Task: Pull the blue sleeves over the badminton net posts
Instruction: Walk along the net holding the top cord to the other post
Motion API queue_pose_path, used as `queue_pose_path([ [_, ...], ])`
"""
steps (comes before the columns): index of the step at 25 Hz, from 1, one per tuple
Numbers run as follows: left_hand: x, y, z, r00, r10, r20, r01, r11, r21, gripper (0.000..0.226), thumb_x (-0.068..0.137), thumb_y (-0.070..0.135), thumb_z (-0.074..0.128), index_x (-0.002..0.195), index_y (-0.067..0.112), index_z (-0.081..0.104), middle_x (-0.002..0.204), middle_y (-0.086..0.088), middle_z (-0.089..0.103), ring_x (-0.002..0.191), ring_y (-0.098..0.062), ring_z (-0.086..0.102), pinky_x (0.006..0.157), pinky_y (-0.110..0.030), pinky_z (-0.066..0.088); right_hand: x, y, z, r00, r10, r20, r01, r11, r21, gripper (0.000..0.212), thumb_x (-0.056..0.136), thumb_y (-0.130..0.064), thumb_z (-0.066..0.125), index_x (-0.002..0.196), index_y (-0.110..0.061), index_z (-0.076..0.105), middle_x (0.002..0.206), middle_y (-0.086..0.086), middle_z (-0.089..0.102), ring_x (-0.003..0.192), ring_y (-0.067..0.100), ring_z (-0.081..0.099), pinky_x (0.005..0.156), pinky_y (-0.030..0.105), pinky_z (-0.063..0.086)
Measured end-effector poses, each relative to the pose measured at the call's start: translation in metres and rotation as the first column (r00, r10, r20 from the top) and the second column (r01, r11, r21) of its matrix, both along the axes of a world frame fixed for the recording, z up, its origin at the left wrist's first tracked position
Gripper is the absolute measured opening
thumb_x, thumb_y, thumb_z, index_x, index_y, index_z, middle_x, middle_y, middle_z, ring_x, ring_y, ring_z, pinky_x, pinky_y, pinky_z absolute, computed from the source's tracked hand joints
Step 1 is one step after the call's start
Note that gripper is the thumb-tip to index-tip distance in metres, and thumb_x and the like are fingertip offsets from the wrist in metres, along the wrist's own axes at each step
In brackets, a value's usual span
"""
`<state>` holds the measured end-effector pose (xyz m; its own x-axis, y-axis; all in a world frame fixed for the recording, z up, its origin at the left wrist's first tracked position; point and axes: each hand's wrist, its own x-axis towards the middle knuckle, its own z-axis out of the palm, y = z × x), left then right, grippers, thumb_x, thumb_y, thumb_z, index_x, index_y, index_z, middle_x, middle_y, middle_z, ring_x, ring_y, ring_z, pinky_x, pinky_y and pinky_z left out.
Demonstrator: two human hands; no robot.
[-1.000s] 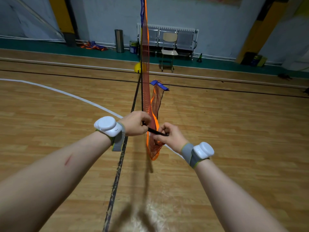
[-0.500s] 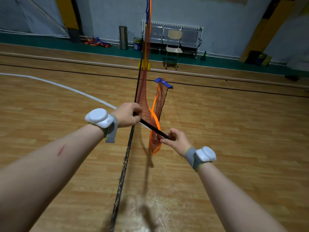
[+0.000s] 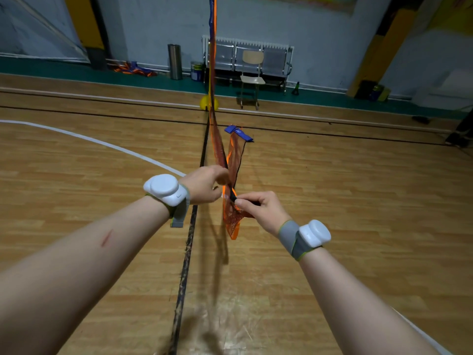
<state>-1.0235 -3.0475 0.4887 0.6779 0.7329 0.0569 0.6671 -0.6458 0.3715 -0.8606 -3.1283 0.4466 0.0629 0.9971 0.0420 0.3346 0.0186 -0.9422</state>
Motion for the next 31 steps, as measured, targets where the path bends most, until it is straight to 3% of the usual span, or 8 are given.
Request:
queue_pose_path([
  [2,0.003,-0.012,-0.001,0.998,-0.067,0.008,0.067,0.997,0.039,0.030,0.083,0.010,0.051,0.112,0.016,0.057,0.117,0.001,0.052,0.096,-0.009,0.049,0.080,-0.021,0.040,-0.004,-0.008,0.002,1.000,0.013,0.014,-0.012,1.000,-0.022,0.022,0.086,-0.010,0.061,0.104,0.001,0.068,0.098,0.025,0.067,0.079,0.028,0.059,0.066,0.016,0.049],
  [6,-0.002,-0.030,-0.003,0.994,-0.105,-0.037,0.107,0.992,0.059,0.024,0.084,0.010,0.051,0.106,0.012,0.061,0.117,-0.001,0.052,0.087,-0.006,0.041,0.075,-0.017,0.032,-0.011,-0.022,-0.004,0.997,0.035,0.070,-0.033,0.999,-0.030,0.022,0.087,-0.012,0.060,0.105,0.000,0.068,0.089,0.007,0.063,0.080,0.012,0.054,0.066,0.009,0.042],
  [11,-0.018,-0.041,0.006,0.999,-0.049,0.014,0.049,0.999,-0.019,0.008,0.080,0.005,0.051,0.083,0.008,0.058,0.091,-0.008,0.061,0.077,-0.018,0.050,0.067,-0.026,0.038,-0.023,-0.026,-0.012,0.994,-0.012,0.105,0.015,1.000,-0.024,0.009,0.083,-0.008,0.065,0.086,-0.013,0.059,0.070,-0.001,0.050,0.059,0.012,0.046,0.051,0.012,0.037],
  [16,-0.027,-0.047,0.016,0.997,0.018,0.077,-0.015,0.999,-0.037,0.006,0.079,0.006,0.051,0.079,0.005,0.057,0.087,-0.013,0.062,0.068,-0.020,0.050,0.065,-0.031,0.045,-0.026,-0.016,-0.022,0.982,-0.024,0.186,0.012,0.998,0.062,0.013,0.081,-0.007,0.066,0.083,-0.015,0.057,0.076,-0.009,0.047,0.072,0.003,0.047,0.067,0.011,0.036],
  [19,-0.032,-0.050,0.022,0.991,0.087,0.105,-0.080,0.995,-0.065,0.006,0.080,0.005,0.051,0.078,0.006,0.056,0.086,-0.014,0.062,0.064,-0.016,0.048,0.065,-0.031,0.044,-0.021,-0.014,-0.026,0.994,-0.004,0.106,0.002,1.000,0.017,0.020,0.082,-0.002,0.064,0.088,-0.019,0.055,0.073,-0.007,0.050,0.070,0.006,0.049,0.063,0.010,0.041],
  [24,-0.042,-0.047,0.036,0.953,0.213,0.215,-0.195,0.975,-0.105,0.024,0.082,0.005,0.050,0.062,0.018,0.046,0.077,-0.007,0.056,0.071,-0.019,0.047,0.065,-0.027,0.039,0.003,-0.031,-0.046,0.982,-0.003,0.191,0.021,0.996,-0.092,0.027,0.083,-0.002,0.061,0.069,-0.023,0.053,0.075,-0.001,0.056,0.076,0.015,0.051,0.075,0.025,0.040],
  [27,-0.038,-0.054,0.037,0.976,0.194,0.096,-0.187,0.979,-0.082,0.026,0.082,0.007,0.052,0.061,0.020,0.046,0.080,-0.007,0.058,0.073,-0.018,0.050,0.066,-0.027,0.041,0.000,-0.039,-0.035,0.996,0.017,0.091,-0.015,1.000,-0.015,0.015,0.085,-0.002,0.060,0.094,-0.014,0.064,0.090,0.001,0.062,0.088,0.014,0.056,0.079,0.018,0.043],
  [31,-0.022,-0.062,0.038,0.987,0.157,0.036,-0.154,0.986,-0.060,0.015,0.085,0.012,0.054,0.071,0.018,0.055,0.078,0.002,0.056,0.070,-0.010,0.049,0.059,-0.017,0.035,-0.026,-0.033,-0.005,0.991,0.123,0.045,-0.126,0.990,0.066,0.031,0.085,-0.008,0.061,0.116,-0.013,0.061,0.105,-0.001,0.063,0.100,0.010,0.058,0.092,0.021,0.046],
])
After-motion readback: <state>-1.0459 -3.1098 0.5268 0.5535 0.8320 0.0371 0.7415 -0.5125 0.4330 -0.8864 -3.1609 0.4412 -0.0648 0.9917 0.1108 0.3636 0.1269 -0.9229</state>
